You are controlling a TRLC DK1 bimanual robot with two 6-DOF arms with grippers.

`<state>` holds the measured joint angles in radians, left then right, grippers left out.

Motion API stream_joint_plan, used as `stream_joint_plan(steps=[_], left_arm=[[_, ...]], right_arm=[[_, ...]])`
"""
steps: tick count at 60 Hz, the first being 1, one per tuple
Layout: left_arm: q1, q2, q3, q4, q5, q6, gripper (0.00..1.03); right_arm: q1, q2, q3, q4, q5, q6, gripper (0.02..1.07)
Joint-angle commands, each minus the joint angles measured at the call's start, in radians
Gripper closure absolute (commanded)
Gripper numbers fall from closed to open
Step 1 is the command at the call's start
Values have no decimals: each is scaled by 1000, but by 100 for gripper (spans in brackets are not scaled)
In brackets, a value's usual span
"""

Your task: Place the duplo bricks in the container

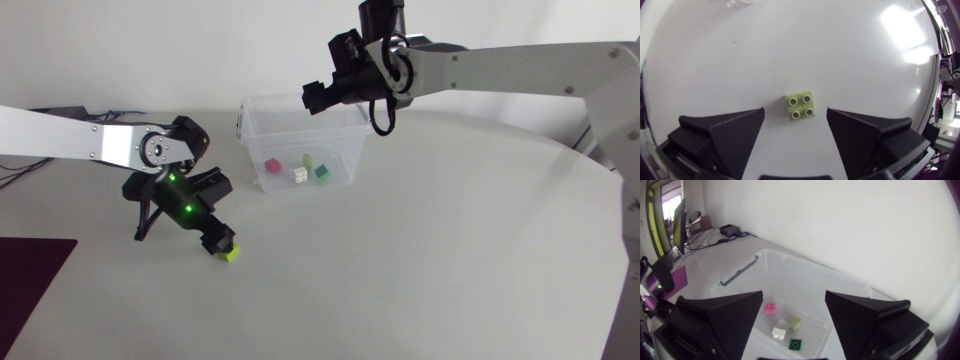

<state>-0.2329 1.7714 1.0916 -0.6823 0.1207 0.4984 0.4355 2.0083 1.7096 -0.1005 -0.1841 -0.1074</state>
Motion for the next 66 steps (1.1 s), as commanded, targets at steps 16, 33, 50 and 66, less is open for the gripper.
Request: stream_joint_plan(steps=[16, 33, 50, 66], left_arm=[[-17, 114, 13, 9, -23, -47, 36], [-43, 120, 11, 36, -23, -63, 64], [-82, -3, 19, 18, -19, -63, 67], [-125, -138, 120, 18, -1, -106, 67]], right_arm=[[-6, -315, -283, 22, 14, 18, 7], [-15, -589, -525, 5, 34, 2, 7], [-49, -853, -783, -16, 55, 2, 7], [-104, -1002, -982, -7, 80, 2, 7]])
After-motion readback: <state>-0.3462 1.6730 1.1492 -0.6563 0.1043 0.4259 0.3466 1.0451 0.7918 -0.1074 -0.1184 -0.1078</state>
